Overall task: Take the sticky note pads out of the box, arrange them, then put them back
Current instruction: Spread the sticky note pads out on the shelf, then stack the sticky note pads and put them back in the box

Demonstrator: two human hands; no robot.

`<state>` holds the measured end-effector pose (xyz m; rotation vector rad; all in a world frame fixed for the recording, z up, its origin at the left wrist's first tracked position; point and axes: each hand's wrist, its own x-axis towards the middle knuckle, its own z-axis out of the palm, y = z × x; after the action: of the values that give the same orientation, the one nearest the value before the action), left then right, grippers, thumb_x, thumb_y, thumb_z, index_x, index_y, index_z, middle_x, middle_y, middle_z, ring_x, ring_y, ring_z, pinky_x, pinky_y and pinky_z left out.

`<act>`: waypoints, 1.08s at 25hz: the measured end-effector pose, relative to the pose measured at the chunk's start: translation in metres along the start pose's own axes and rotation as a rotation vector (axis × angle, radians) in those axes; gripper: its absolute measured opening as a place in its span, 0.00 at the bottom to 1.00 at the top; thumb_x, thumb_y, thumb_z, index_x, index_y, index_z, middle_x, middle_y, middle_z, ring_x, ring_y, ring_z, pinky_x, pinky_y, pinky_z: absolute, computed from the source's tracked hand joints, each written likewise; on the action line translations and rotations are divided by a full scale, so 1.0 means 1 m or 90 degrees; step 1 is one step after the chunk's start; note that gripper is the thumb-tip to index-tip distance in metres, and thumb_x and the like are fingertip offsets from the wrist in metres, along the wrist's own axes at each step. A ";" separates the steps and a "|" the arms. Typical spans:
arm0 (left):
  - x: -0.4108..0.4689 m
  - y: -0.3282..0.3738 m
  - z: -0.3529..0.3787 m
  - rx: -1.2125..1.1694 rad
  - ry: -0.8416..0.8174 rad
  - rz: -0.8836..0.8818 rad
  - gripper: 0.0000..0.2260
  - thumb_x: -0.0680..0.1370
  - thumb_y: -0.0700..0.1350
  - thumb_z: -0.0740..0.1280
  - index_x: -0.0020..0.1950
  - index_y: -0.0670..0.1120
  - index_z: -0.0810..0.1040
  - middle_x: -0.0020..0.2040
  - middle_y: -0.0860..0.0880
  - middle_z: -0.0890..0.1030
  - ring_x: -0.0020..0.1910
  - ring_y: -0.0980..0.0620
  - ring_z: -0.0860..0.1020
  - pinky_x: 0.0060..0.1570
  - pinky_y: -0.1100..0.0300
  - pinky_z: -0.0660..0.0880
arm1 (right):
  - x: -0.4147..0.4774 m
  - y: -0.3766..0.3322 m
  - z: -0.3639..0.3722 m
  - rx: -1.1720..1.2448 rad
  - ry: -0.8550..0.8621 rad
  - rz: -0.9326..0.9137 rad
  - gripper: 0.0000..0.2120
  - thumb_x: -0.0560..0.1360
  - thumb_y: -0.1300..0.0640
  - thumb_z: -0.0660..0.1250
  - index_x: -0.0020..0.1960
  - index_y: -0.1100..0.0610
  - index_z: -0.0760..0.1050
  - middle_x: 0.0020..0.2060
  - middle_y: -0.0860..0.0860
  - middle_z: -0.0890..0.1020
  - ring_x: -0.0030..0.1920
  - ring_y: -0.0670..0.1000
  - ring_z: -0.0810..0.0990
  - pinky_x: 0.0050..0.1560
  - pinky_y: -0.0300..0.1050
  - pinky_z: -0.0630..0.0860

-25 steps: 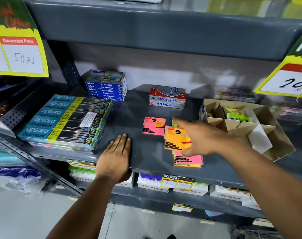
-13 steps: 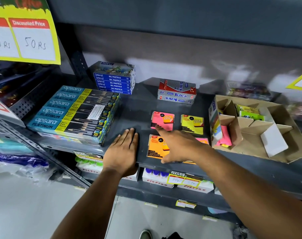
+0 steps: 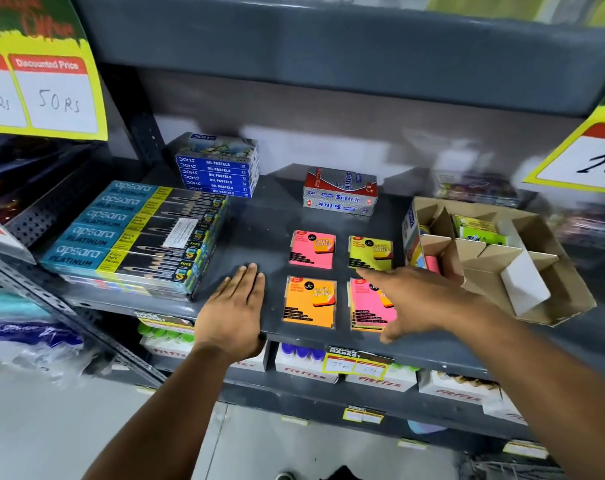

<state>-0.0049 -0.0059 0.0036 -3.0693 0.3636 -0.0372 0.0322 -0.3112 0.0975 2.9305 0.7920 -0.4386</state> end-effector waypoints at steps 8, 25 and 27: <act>0.000 -0.001 0.001 0.008 -0.006 -0.005 0.44 0.67 0.57 0.61 0.76 0.42 0.44 0.78 0.42 0.46 0.76 0.45 0.45 0.74 0.53 0.45 | 0.006 0.009 0.006 0.038 0.026 0.001 0.55 0.62 0.42 0.78 0.76 0.44 0.44 0.64 0.50 0.75 0.61 0.55 0.72 0.49 0.45 0.69; -0.002 -0.002 -0.006 -0.078 0.035 0.010 0.40 0.62 0.54 0.70 0.70 0.38 0.66 0.72 0.37 0.67 0.70 0.39 0.67 0.68 0.43 0.64 | 0.145 -0.022 -0.025 0.135 0.073 -0.019 0.57 0.60 0.47 0.81 0.77 0.53 0.49 0.70 0.57 0.70 0.64 0.60 0.73 0.58 0.50 0.73; -0.002 -0.002 -0.005 -0.082 0.038 0.013 0.40 0.62 0.53 0.70 0.71 0.39 0.66 0.72 0.37 0.67 0.70 0.38 0.66 0.68 0.43 0.64 | 0.146 -0.022 -0.024 0.164 0.059 -0.022 0.58 0.60 0.47 0.82 0.78 0.53 0.49 0.72 0.56 0.68 0.65 0.59 0.72 0.59 0.50 0.72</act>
<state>-0.0064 -0.0036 0.0084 -3.1970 0.4160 -0.1097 0.1478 -0.2187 0.0779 3.2000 0.8584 -0.4408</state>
